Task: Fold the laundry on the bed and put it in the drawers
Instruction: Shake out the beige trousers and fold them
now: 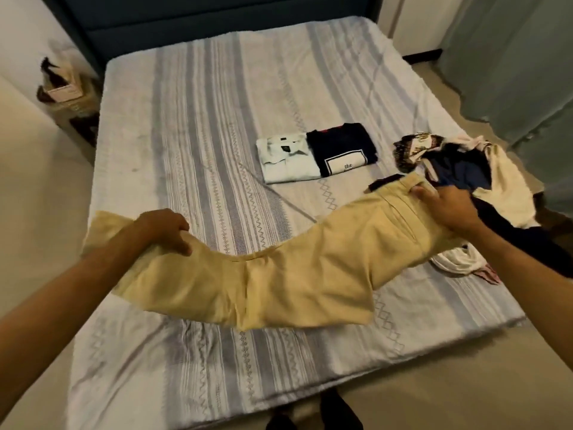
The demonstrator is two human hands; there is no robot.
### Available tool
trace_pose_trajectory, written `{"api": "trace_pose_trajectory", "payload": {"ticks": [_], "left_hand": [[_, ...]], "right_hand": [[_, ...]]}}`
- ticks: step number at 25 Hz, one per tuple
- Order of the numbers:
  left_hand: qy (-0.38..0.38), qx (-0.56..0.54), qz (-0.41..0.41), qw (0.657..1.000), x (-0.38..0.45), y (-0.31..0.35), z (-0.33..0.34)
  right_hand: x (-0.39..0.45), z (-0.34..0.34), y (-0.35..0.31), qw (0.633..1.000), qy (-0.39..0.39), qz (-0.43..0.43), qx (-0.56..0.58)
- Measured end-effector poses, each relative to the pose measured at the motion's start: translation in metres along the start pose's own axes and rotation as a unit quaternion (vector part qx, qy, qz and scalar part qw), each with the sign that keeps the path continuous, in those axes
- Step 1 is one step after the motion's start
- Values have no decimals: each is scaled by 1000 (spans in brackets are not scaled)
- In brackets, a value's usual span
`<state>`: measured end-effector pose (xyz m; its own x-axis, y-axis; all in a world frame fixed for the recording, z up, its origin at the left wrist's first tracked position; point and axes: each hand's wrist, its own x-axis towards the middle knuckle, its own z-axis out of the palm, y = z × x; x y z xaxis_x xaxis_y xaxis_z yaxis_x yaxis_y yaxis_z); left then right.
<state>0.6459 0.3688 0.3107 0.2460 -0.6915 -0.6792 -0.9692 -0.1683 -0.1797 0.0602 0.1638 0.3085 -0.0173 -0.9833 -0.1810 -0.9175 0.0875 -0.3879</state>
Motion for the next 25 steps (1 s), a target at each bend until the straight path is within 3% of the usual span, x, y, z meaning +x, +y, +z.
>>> {"api": "trace_pose_trajectory", "payload": {"ticks": [2, 4, 9, 13, 15, 18, 23, 25], "left_hand": [[61, 117, -83, 988, 39, -19, 54], [92, 138, -111, 980, 60, -8, 103], [17, -39, 12, 999, 88, 113, 189], [-7, -134, 55, 989, 109, 170, 233], [-1, -177, 55, 983, 125, 178, 250], [65, -241, 84, 965, 161, 182, 261], [202, -254, 135, 936, 266, 180, 221], [201, -237, 166, 936, 307, 174, 213]], "right_hand": [[31, 63, 59, 994, -26, 75, -77], [44, 117, 101, 981, -78, 115, -138], [8, 211, 94, 956, -271, -21, -115], [-18, 263, 97, 924, -367, -23, -103], [-24, 283, 102, 920, -359, -25, -157], [-13, 309, 83, 932, -255, -117, -228], [57, 376, 4, 933, -203, -265, -138], [81, 409, -22, 923, -212, -287, -142]]}}
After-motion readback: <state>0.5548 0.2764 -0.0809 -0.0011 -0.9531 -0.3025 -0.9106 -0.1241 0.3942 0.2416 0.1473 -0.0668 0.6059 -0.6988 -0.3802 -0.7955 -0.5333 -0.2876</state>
